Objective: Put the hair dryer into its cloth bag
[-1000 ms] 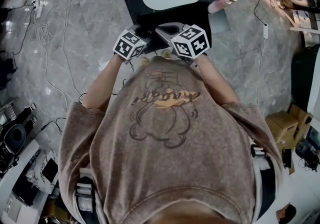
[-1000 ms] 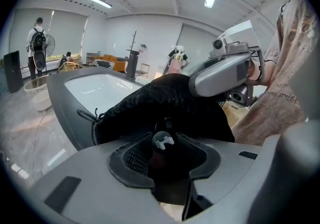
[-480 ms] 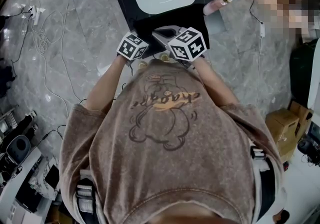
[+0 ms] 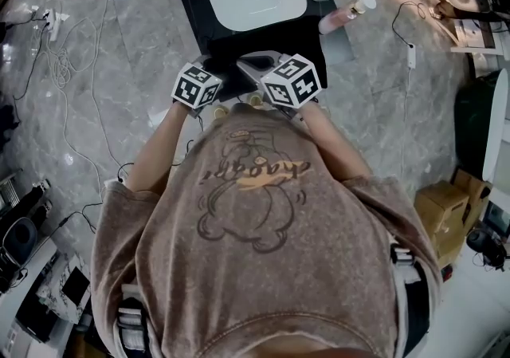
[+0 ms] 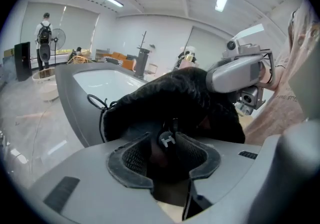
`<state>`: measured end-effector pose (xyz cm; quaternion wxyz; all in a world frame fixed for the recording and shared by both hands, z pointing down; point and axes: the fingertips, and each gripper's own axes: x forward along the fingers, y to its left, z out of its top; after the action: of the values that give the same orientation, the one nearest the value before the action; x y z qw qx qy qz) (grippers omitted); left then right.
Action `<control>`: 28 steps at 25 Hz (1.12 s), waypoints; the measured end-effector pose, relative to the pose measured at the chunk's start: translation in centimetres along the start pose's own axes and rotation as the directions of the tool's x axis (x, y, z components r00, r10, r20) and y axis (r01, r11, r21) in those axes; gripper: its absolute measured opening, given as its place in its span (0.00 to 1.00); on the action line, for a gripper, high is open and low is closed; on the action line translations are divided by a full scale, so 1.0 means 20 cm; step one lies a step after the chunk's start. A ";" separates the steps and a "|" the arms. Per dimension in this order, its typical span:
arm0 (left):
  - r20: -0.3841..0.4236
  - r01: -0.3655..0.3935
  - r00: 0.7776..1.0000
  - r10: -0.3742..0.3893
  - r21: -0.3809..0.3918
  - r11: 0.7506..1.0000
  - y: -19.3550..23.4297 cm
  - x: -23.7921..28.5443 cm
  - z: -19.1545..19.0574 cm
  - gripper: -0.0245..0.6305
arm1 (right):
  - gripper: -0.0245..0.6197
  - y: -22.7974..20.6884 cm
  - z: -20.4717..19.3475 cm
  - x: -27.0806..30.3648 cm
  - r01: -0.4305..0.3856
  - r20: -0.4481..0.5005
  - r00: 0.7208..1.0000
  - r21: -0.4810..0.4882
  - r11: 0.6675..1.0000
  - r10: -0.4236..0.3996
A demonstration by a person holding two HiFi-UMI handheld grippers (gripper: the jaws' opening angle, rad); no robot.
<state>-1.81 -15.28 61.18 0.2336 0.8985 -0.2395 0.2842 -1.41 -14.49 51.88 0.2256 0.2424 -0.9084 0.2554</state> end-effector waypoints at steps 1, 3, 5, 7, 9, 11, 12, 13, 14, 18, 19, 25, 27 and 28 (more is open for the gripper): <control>0.009 -0.012 1.000 0.012 -0.004 1.000 0.01 -0.03 0.00 0.28 | 0.06 -0.01 0.00 0.01 0.000 -0.003 1.000 -0.001 1.000 0.000; 0.031 -0.036 0.999 0.036 -0.018 0.999 0.02 -0.10 0.00 0.27 | 0.06 -0.01 -0.01 0.02 -0.001 -0.009 1.000 0.000 1.000 0.001; 0.053 -0.060 0.997 0.062 -0.037 0.998 0.03 -0.16 -0.01 0.27 | 0.06 -0.02 -0.02 0.05 -0.004 -0.022 1.000 0.000 1.000 0.004; 0.074 -0.084 0.993 0.088 -0.060 0.995 0.03 -0.23 -0.03 0.27 | 0.06 -0.02 -0.04 0.08 -0.005 -0.039 0.999 -0.001 1.000 0.004; 0.094 -0.107 0.989 0.115 -0.085 0.991 0.04 -0.29 -0.03 0.27 | 0.06 -0.03 -0.07 0.11 -0.005 -0.056 0.998 -0.003 1.000 0.005; 0.115 -0.127 0.984 0.139 -0.106 0.986 0.05 -0.35 -0.03 0.27 | 0.06 -0.04 -0.08 0.15 -0.006 -0.071 0.997 -0.005 1.000 0.005; 0.125 -0.134 0.981 0.148 -0.115 0.984 0.06 -0.37 -0.03 0.27 | 0.06 -0.04 -0.09 0.16 -0.006 -0.080 0.997 -0.006 1.000 0.005; 0.133 -0.140 0.979 0.156 -0.123 0.982 0.06 -0.40 -0.02 0.27 | 0.06 -0.04 -0.10 0.18 -0.005 -0.090 0.996 -0.008 1.000 0.004; 0.141 -0.147 0.976 0.165 -0.129 0.981 0.06 -0.42 -0.02 0.27 | 0.06 -0.04 -0.11 0.19 -0.005 -0.101 0.995 -0.011 1.000 0.003; 0.171 -0.174 0.965 0.198 -0.148 0.974 0.06 -0.49 0.00 0.27 | 0.06 -0.05 -0.16 0.25 0.002 -0.146 0.989 -0.036 0.999 -0.007; 0.178 -0.179 0.962 0.205 -0.153 0.972 0.06 -0.50 0.00 0.27 | 0.06 -0.05 -0.17 0.26 0.006 -0.156 0.988 -0.040 0.999 -0.012; 0.199 -0.201 0.951 0.235 -0.180 0.963 0.06 -0.57 0.02 0.27 | 0.06 -0.07 -0.23 0.32 0.027 -0.199 0.979 -0.058 0.998 -0.038; 0.205 -0.201 0.949 0.238 -0.185 0.962 0.06 -0.58 0.03 0.27 | 0.06 -0.07 -0.24 0.33 0.033 -0.204 0.978 -0.076 0.997 -0.048; 0.207 -0.202 0.949 0.239 -0.187 0.961 0.06 -0.59 0.03 0.27 | 0.07 -0.07 -0.25 0.34 0.035 -0.203 0.978 -0.084 0.996 -0.051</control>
<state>-10.78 -13.06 53.83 0.2440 0.8704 -0.3864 0.1831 -4.48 -14.97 59.78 0.3328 0.2251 -0.8843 0.2377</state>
